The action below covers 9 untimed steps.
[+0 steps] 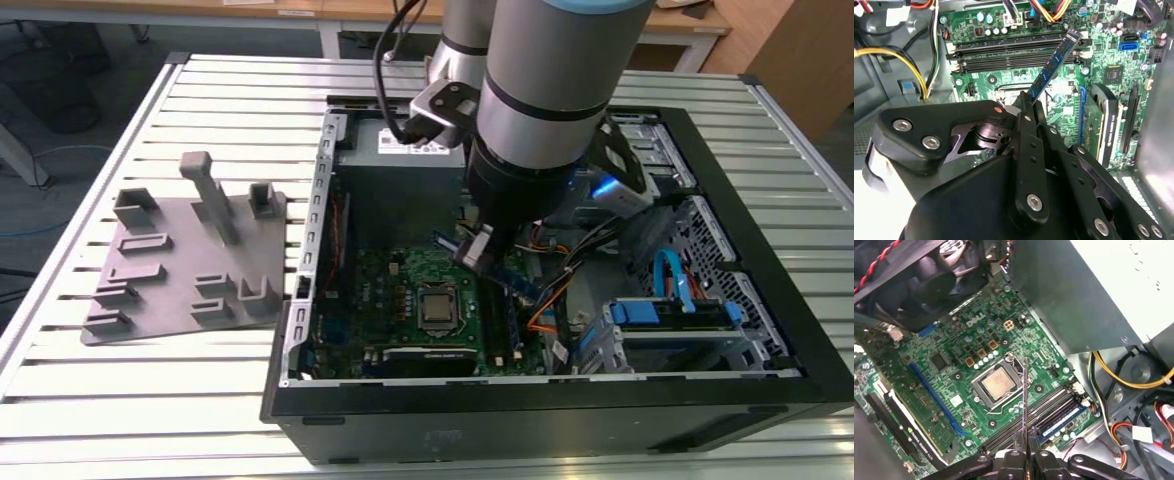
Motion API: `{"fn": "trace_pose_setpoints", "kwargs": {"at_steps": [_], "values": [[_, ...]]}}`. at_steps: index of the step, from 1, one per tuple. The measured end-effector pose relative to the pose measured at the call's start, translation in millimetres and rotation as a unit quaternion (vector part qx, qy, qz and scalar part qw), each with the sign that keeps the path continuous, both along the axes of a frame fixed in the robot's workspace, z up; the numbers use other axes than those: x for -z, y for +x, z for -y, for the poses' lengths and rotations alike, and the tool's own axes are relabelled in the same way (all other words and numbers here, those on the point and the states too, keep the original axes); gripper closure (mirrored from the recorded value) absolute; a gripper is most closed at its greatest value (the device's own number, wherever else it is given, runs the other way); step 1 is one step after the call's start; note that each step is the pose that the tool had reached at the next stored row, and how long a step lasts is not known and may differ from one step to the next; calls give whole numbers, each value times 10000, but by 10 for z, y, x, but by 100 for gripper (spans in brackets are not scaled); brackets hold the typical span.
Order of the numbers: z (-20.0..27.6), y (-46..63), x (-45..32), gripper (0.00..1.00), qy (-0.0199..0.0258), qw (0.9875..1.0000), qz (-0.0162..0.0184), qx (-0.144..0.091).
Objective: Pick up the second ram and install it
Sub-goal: 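Insert the second ram into the second slot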
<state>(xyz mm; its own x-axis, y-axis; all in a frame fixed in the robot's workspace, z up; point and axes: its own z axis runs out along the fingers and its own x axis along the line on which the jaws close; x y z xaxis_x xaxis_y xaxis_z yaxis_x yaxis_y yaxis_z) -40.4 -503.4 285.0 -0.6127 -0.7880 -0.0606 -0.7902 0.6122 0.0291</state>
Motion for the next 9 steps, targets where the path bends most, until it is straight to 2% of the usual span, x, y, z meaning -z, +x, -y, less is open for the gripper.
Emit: {"fn": "trace_pose_setpoints", "kwargs": {"at_steps": [4, 9], "values": [[0, 0, 1, 86, 0, 9998, 0, 223], [0, 0, 3, 86, 0, 9988, 0, 481]]}}
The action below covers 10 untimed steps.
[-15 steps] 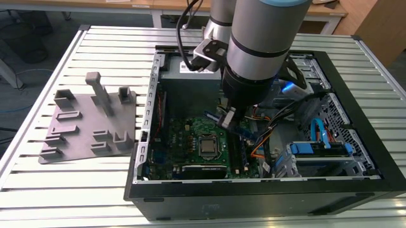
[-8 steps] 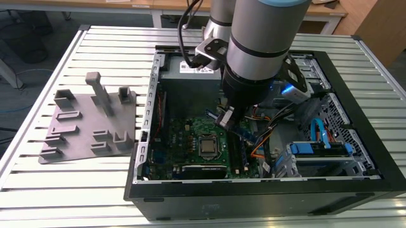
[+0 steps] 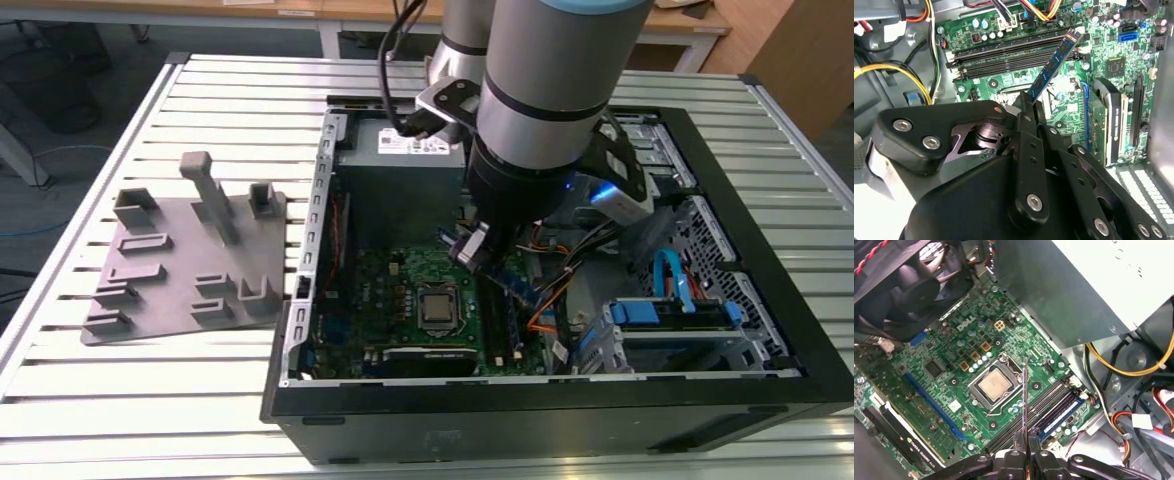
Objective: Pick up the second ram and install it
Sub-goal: 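Insert the second ram into the second slot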
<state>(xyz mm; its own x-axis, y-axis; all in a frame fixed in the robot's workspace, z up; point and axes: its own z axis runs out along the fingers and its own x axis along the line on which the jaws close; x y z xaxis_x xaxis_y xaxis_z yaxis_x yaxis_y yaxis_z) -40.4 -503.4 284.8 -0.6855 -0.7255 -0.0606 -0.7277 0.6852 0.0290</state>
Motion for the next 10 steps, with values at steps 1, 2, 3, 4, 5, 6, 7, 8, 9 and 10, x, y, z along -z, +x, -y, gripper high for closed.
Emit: {"fn": "trace_pose_setpoints", "kwargs": {"at_steps": [1, 2, 3, 4, 5, 6, 7, 8, 9, 10], "values": [[0, 0, 0, 86, 0, 10000, 0, 54], [0, 0, 1, 86, 0, 9999, 0, 104], [0, 0, 1, 86, 0, 9999, 0, 154], [0, 0, 2, 86, 0, 9998, 0, 205], [0, 0, 2, 86, 0, 9997, 0, 256], [0, 0, 2, 86, 0, 9995, 0, 306], [0, 0, 3, 86, 1, 9994, 0, 358], [0, 0, 3, 86, 0, 9991, 0, 413], [0, 0, 3, 86, 1, 9989, 0, 462], [0, 0, 3, 86, 0, 9987, 0, 514]]}}
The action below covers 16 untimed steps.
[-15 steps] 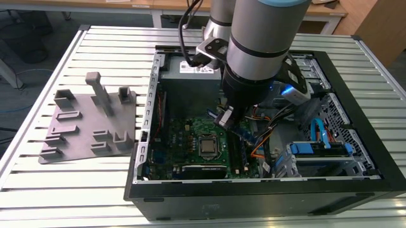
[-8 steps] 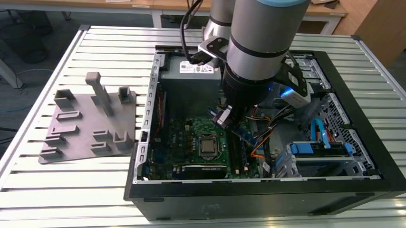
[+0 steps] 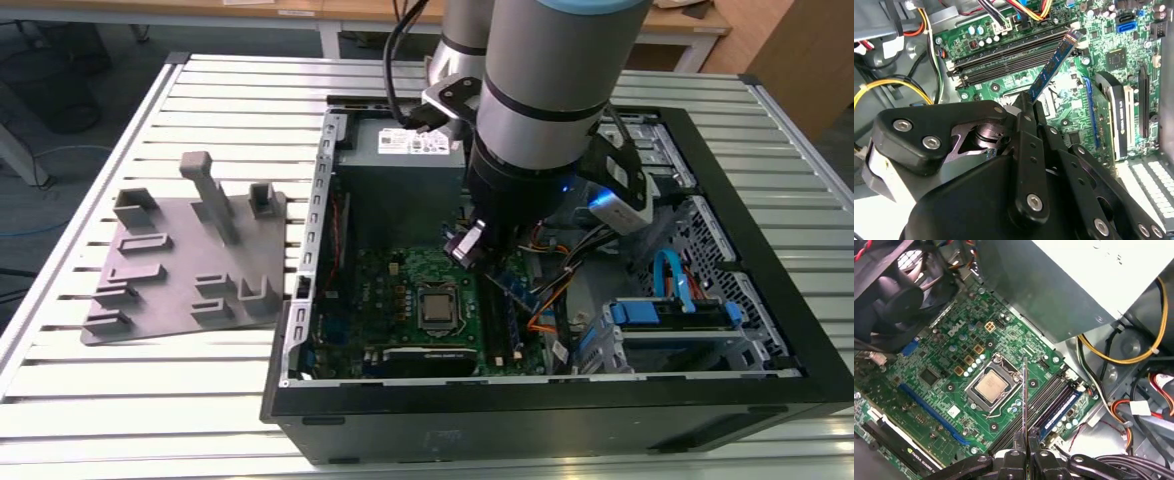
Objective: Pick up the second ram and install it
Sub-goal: 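Insert the second ram into the second slot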
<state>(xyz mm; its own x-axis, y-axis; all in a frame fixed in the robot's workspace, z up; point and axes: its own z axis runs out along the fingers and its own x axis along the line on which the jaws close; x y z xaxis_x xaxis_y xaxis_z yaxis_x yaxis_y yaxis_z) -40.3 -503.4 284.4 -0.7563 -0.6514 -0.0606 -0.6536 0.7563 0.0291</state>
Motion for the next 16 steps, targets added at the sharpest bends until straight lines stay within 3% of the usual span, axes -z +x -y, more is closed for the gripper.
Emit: {"fn": "trace_pose_setpoints", "kwargs": {"at_steps": [8, 16], "values": [[0, 0, 1, 86, 0, 9992, 0, 402], [0, 0, 3, 86, 0, 9969, 0, 785]]}}
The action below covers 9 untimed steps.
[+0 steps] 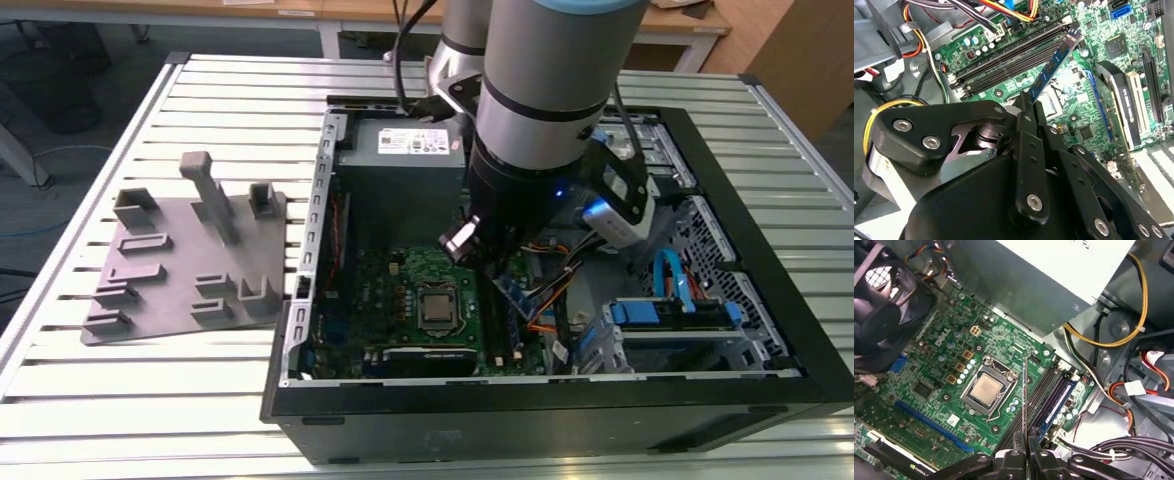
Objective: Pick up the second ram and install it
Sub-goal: 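Insert the second ram into the second slot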
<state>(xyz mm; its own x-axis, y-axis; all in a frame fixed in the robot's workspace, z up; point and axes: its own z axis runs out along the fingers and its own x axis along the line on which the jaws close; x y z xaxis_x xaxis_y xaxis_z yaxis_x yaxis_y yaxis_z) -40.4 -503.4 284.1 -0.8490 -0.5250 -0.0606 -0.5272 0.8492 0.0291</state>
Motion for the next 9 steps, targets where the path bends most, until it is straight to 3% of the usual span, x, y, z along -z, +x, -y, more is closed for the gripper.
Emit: {"fn": "trace_pose_setpoints", "kwargs": {"at_steps": [9], "values": [[0, 0, 2, 86, 0, 9991, 0, 422]]}}
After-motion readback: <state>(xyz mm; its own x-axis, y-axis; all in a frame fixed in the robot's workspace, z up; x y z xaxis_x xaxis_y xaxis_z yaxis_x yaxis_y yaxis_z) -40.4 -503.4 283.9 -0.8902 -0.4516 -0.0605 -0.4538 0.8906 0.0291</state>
